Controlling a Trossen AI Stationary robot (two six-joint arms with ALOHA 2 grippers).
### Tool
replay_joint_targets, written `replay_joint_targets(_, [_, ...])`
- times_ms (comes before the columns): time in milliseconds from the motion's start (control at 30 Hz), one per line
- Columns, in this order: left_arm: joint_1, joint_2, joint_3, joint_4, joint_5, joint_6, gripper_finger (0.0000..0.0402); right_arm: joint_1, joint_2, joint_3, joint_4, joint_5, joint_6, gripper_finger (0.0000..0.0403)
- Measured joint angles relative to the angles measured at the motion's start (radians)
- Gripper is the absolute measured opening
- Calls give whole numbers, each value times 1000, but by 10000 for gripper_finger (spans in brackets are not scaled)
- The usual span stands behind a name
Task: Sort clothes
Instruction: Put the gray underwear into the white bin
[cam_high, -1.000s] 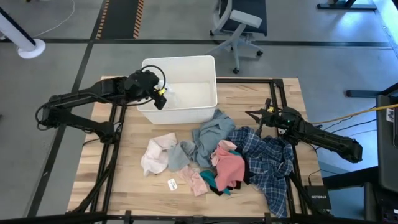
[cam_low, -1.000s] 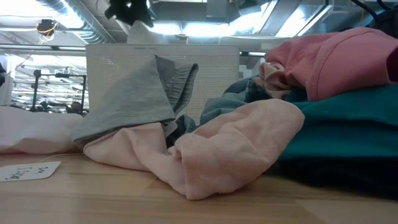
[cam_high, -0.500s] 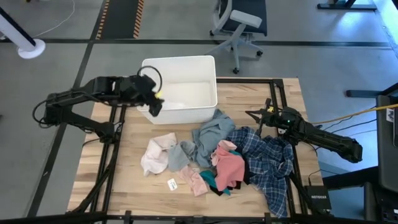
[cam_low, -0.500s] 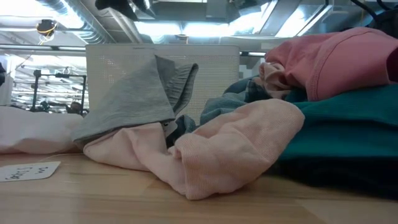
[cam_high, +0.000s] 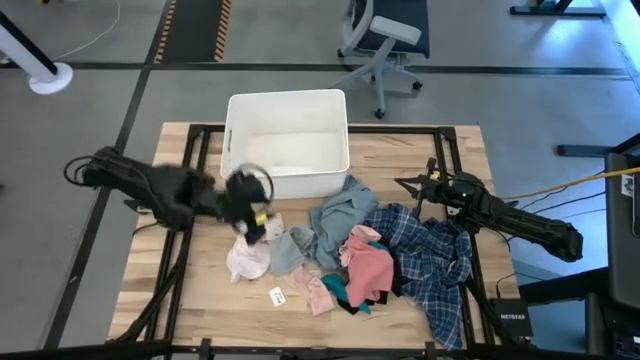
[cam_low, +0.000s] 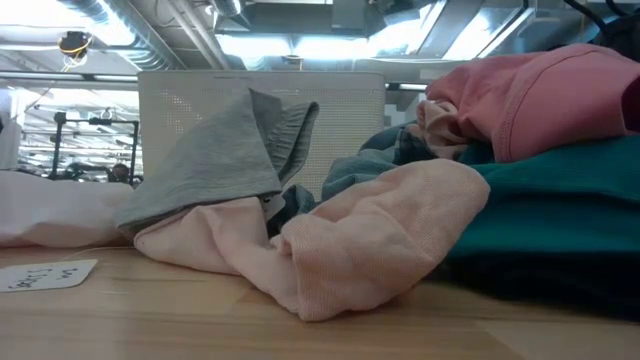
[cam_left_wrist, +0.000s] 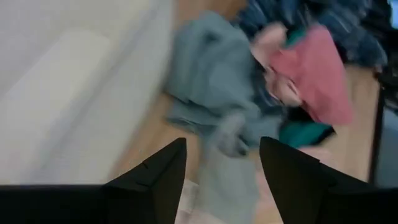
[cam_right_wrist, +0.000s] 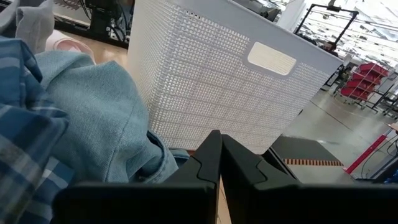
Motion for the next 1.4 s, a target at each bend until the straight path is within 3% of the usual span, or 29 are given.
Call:
replay_joint_targets(167, [-115, 110, -1, -19, -3, -103, 200, 0, 0, 0, 0, 2, -2, 19])
replay_joint_targets(367, [-155, 210, -1, -18, -48, -145, 200, 0, 0, 0, 0, 12, -7, 19])
replay_joint_targets(867, [-22, 340, -1, -39, -107, -189, 200, 0, 0, 0, -2, 11, -8, 19])
replay_joint_targets(1400, [14, 488, -1, -34, -28, -209, 200, 0, 6, 0, -2, 7, -5, 19])
